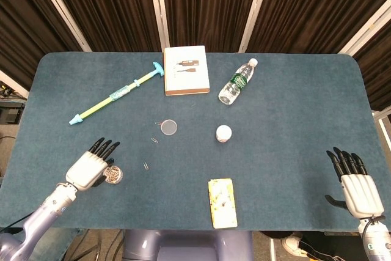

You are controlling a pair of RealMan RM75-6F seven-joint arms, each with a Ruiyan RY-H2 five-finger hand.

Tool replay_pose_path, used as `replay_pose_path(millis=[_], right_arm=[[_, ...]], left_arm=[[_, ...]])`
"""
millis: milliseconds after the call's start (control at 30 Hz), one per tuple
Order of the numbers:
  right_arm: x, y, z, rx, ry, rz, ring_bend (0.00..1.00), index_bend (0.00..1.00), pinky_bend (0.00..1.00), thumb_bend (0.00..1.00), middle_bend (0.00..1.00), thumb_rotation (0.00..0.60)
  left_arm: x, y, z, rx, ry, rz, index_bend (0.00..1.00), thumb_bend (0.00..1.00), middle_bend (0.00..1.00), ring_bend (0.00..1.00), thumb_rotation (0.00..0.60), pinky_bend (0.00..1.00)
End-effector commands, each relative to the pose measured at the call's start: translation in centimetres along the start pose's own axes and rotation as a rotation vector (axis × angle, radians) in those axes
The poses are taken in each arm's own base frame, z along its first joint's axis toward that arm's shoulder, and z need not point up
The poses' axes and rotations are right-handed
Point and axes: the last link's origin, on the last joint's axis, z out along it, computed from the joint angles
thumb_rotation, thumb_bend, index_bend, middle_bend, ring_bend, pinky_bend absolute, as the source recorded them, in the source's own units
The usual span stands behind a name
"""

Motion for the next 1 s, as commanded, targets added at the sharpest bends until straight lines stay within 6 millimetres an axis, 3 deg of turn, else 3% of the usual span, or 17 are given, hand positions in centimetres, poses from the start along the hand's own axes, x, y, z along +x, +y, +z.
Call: replay_pose_path(millis=[33,333,533,667,833,1000], right_arm=[[0.0,0.0,0.0,0.001,-0.001,0.0,0.0,0.0,0.0,0.0,0.0,0.6],[0.0,-0.2,-0.2,0.012,-0.002,0.002,0.0,0.0,0.0,0.0,0.0,0.6],[0.2,-0.3,-0.4,0.028,0.003,0.012,0.0,0.0,0.0,0.0,0.0,0.6],[0.4,-0.3,-0.6,0.037,0.011,0.02,0.0,0.0,0.0,0.0,0.0,0.6],[0.8,0.1,-0.7,0.021,0.033,0.018,0.0,0.0,0.0,0.0,0.0,0.6],[0.8,0.0,-0.8,0.023,0.055,0.009,0.0,0.0,0.0,0.0,0.0,0.6]], left_arm=[[0.1,-0.1,-0.2,0.002,-0.003,-0.003,0.4,0.25,0.0,0.0,0.6,0.05],[2.3,-1.3,-2.3,0.063,0.134,-0.059,0.29,0.25,0.0,0.0,0.6,0.05],[4.3,-3.7,-7.5,0.215,0.309,-0.143,0.2,0.24,0.0,0.0,0.6,0.04],[4.2,-4.5,-11.1,0.36,0.38,-0.197,0.18,0.24,0.0,0.0,0.6,0.03],[3.1,-3.7,-15.9,0.58,0.446,-0.24,0.11,0.21,0.0,0.0,0.6,0.02],[2.2,-3.6,-16.7,0.62,0.452,-0.26,0.09,0.21,0.0,0.0,0.6,0.03]])
